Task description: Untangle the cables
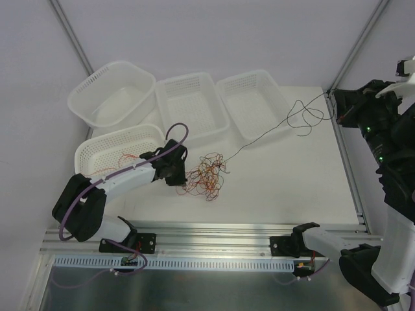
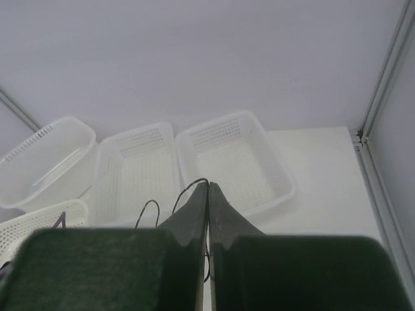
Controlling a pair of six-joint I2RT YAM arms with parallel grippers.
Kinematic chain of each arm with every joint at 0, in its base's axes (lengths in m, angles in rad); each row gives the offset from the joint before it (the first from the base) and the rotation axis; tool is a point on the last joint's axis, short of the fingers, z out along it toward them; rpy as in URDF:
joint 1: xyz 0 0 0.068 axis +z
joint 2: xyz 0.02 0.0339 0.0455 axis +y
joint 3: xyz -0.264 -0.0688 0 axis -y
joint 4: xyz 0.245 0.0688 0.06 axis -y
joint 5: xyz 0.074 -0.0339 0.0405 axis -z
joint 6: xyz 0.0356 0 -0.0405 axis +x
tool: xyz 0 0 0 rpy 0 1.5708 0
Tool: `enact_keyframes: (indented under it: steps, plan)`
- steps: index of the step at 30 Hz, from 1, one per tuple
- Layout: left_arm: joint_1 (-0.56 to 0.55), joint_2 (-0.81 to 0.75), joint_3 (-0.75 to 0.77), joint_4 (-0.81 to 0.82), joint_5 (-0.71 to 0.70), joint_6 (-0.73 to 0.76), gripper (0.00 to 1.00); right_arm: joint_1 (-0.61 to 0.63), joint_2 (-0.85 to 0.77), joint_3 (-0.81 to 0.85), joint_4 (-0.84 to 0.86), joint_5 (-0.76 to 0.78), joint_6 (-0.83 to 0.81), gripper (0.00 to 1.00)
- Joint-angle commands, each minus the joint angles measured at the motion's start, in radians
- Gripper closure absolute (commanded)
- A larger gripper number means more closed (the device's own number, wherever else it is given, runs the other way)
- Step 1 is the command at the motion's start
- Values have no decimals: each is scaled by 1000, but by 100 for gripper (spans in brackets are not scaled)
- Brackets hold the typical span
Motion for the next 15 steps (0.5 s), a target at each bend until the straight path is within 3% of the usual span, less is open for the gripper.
enact_keyframes:
  steps: [1, 6, 10, 14, 15]
  plan:
    - [20, 37, 6, -61, -42, -22, 100, -11, 27, 65, 41, 124, -33, 99]
    - [63, 67, -2, -83, -61, -13, 100, -11, 25, 106, 158, 236, -48, 99]
    - [88, 33, -1, -115, -91, 1, 100, -14, 30, 37, 117, 256, -56, 99]
    - [88, -50, 18, -124, -26, 26, 100, -16, -36, -266, 64, 237, 20, 99]
    - [79, -67, 32, -124, -14, 33, 100, -17, -83, -437, 80, 238, 42, 99]
